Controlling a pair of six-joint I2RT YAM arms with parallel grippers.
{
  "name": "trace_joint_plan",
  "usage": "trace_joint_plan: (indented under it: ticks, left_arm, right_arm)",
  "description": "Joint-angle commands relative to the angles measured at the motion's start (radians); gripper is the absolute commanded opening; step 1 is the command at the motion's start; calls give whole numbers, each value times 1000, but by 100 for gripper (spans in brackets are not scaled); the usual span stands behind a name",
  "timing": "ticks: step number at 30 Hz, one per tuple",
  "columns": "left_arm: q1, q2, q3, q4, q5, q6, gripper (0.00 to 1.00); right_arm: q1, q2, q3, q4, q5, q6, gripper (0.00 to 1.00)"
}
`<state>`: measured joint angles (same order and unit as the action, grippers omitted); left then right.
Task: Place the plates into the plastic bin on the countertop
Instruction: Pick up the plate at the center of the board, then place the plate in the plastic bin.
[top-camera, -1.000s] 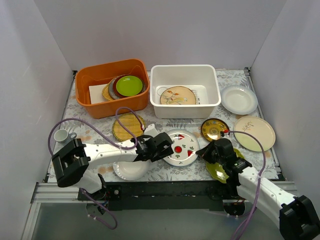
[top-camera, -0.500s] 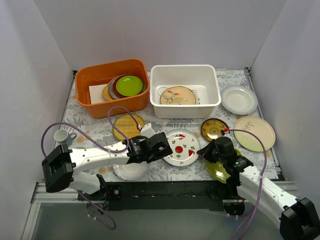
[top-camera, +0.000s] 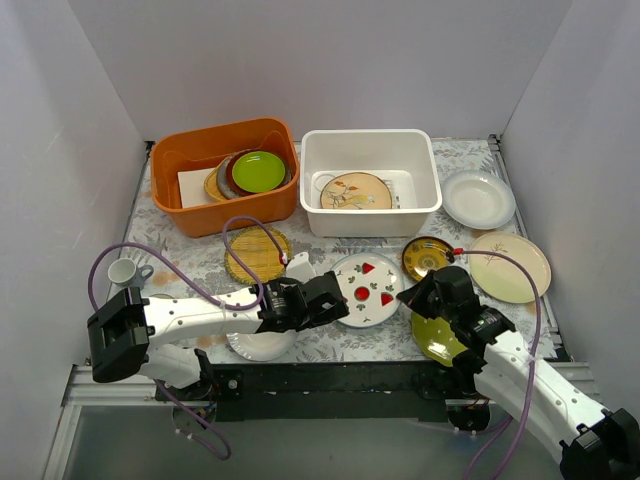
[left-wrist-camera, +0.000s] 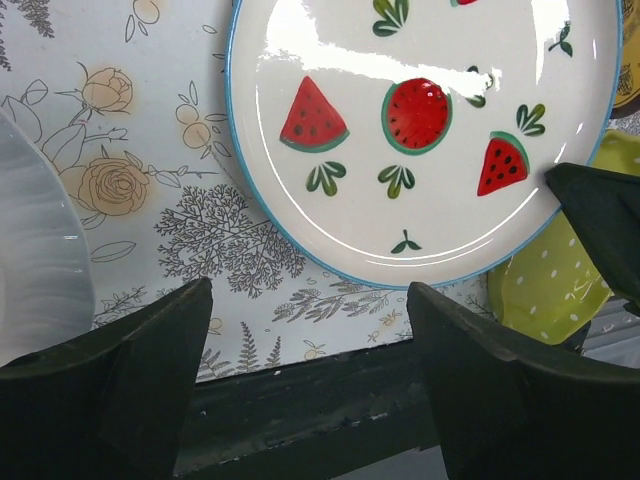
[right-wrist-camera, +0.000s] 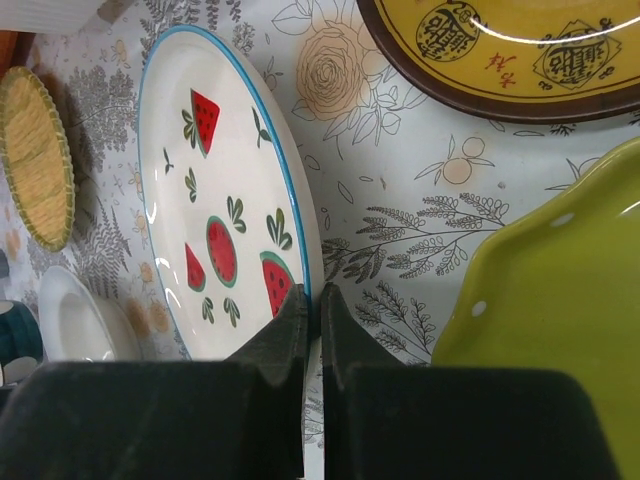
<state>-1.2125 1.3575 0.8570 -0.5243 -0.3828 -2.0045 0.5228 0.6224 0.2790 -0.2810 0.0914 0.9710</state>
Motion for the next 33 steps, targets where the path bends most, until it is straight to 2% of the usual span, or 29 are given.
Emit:
trace_joint_plan:
  ticks: [1,4,11,20,26,33]
  left_arm:
    - [-10,-41,-9,-9,-59,-154,85]
    - [-12,-47,-15,4,-68,-162,92]
    - [-12,-78,-78,112,-68,-183,96]
    - [-13,-143,-185,248,-93,-208,96]
    - [-13,-215,-274,394,-136,-192,96]
    - [-12,-224,-299,501,-146,-149,96]
  right_arm:
    - [-3,-35,100,86,-7,23,1]
    - [-1,-44,114,78,-12,26,1]
    - [-4,-73,146,52,-9,29,1]
    - [-7,-98,189,39,-28,44,1]
    - [-7,-113,218,22,-41,43,1]
    - [-7,-112,223,51,-84,72,1]
